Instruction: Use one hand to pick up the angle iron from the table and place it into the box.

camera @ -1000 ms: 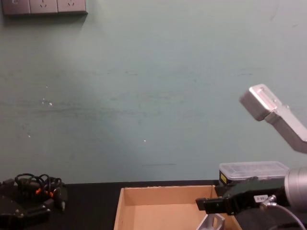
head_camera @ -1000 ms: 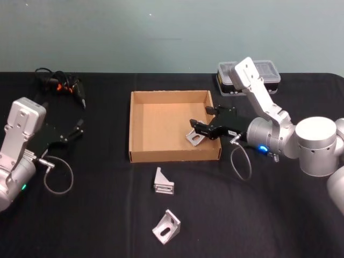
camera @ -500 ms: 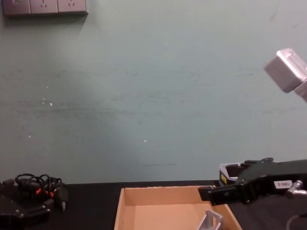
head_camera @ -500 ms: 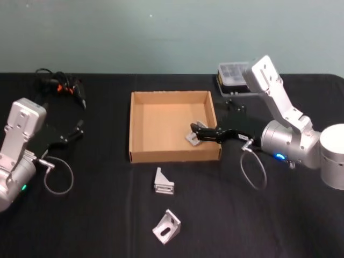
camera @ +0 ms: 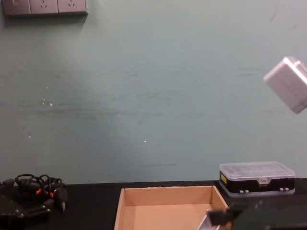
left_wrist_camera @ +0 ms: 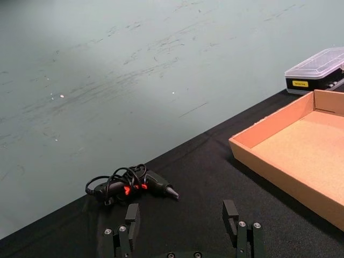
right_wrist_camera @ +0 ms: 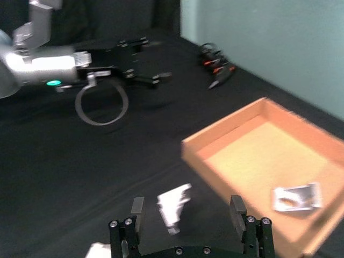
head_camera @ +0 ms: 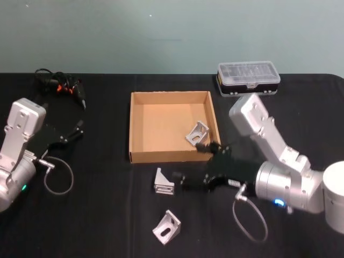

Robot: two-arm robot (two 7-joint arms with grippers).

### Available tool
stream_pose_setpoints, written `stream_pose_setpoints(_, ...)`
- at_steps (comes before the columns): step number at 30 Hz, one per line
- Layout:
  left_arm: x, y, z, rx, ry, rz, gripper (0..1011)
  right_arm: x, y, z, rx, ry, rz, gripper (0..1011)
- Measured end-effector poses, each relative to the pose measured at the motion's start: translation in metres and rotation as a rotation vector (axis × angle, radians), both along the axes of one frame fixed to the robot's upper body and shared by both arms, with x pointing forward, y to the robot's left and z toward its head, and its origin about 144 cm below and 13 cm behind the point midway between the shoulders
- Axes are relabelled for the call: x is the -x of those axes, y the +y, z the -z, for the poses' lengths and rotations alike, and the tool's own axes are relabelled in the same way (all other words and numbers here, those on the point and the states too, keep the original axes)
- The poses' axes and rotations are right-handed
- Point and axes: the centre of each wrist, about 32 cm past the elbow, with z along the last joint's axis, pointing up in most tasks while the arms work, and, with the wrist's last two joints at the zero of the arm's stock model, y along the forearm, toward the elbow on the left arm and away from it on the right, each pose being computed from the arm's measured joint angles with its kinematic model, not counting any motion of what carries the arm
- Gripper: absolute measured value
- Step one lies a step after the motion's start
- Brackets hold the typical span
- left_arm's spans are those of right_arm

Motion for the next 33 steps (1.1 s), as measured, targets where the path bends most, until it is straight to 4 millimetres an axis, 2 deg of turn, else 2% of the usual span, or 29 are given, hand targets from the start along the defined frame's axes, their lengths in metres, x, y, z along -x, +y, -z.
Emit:
stream_pose_setpoints(13, 0.0, 0.0, 0.0, 0.0, 0.0, 0.0, 1011, 0.024, 0.025, 0.011, 0.012, 0.129, -0.084, 1004)
stream_pose_setpoints(33, 0.0, 0.0, 0.0, 0.0, 0.0, 0.0, 1011, 0.021, 0.033, 0.036, 0.057, 0.244, -0.057, 1004)
